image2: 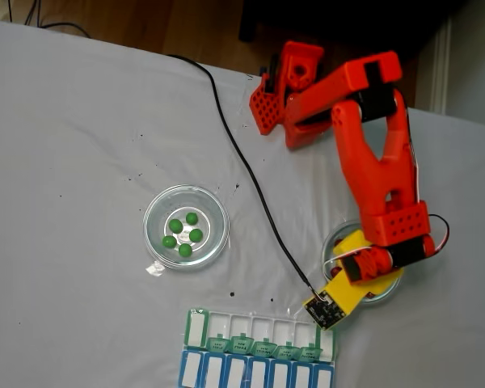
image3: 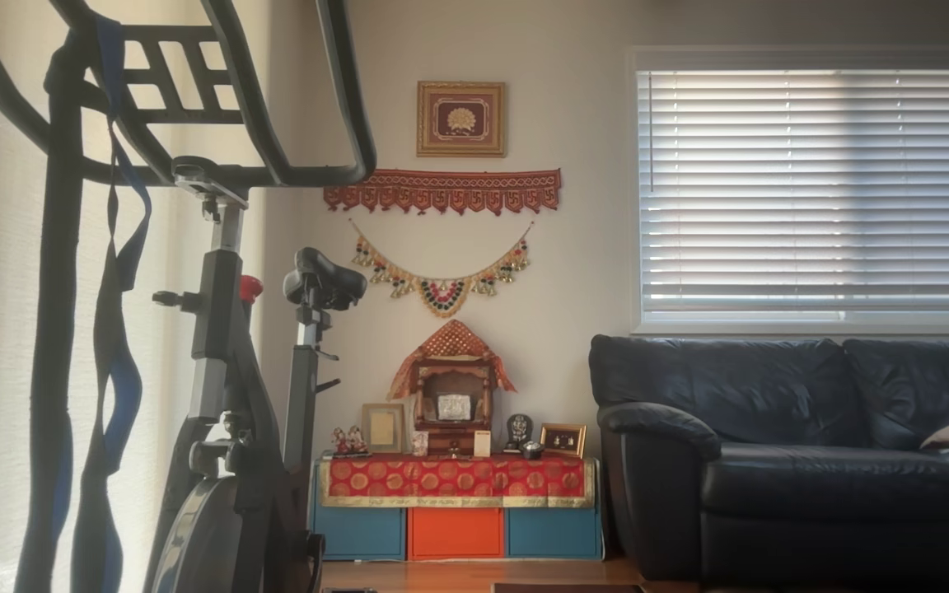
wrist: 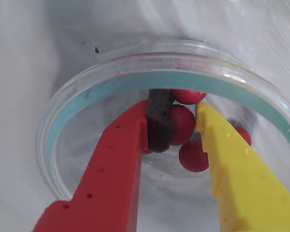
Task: Sort medicines into box.
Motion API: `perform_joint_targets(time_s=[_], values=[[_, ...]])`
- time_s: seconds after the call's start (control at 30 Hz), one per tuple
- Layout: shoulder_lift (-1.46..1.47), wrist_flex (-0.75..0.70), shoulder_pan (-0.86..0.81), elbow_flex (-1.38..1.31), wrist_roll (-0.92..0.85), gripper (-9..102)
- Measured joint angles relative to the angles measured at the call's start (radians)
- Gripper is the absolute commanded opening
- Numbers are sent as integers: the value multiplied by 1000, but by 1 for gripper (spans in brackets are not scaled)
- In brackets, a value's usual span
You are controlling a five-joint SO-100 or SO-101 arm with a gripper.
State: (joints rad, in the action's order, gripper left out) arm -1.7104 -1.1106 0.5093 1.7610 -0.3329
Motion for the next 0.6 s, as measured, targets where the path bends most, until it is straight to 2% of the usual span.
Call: perform_joint_targets(time_s=[0.33,0.6], values=[[-12,-143,-29,-109,49,1],[-101,-183,-91,-163,98,1]])
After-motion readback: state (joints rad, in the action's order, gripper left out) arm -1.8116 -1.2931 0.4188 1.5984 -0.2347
